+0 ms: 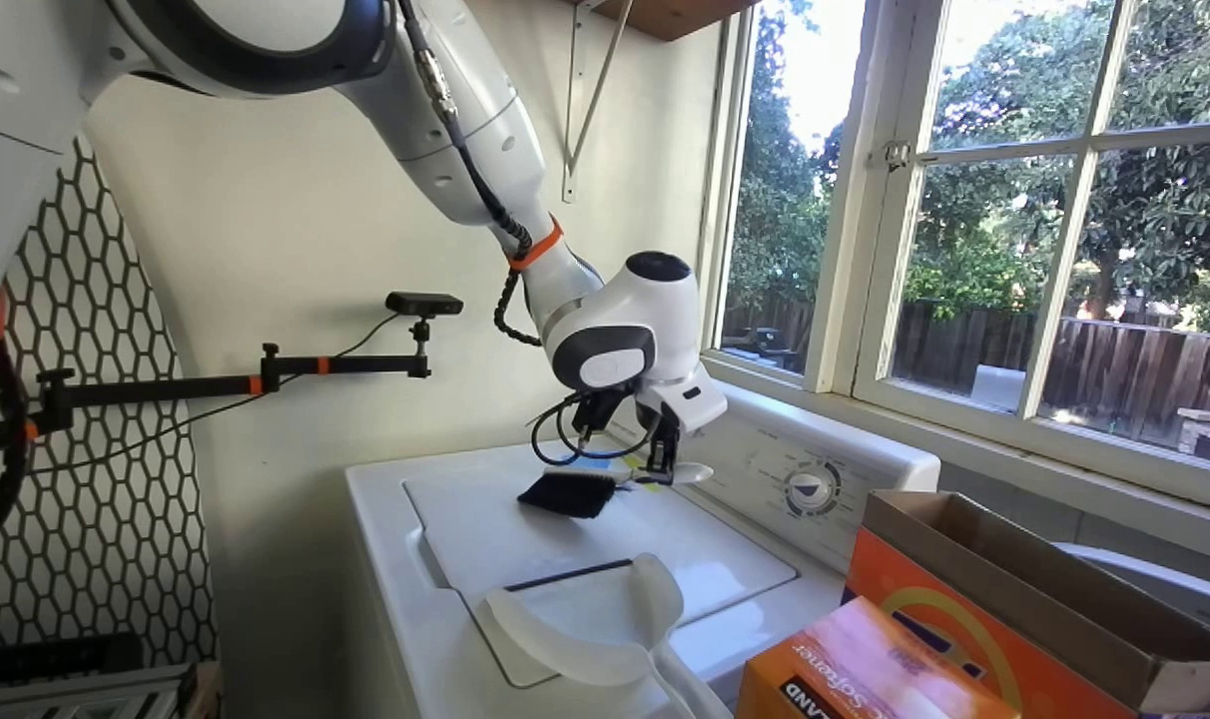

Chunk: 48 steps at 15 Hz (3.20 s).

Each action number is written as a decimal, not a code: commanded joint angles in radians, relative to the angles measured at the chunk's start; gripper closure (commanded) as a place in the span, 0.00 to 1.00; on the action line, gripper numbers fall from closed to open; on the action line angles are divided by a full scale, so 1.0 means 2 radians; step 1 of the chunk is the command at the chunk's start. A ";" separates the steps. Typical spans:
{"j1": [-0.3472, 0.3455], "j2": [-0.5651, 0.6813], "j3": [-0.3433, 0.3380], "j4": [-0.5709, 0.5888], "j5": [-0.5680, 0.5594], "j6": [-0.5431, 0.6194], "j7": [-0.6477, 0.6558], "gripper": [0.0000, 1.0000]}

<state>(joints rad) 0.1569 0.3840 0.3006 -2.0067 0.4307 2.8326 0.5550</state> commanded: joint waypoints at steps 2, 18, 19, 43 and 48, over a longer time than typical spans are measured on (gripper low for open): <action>0.004 -0.048 -0.020 -0.039 0.003 -0.021 -0.050 0.93; 0.028 -0.146 -0.115 -0.106 -0.206 -0.040 -0.006 0.93; 0.027 -0.151 -0.117 -0.106 -0.219 -0.040 0.001 0.93; 0.015 -0.186 -0.065 -0.108 -0.094 -0.068 -0.088 0.93; 0.009 -0.194 -0.077 -0.118 -0.161 -0.078 -0.056 0.93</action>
<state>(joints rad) 0.1837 0.0302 0.1580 -2.2115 0.1868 2.7139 0.3954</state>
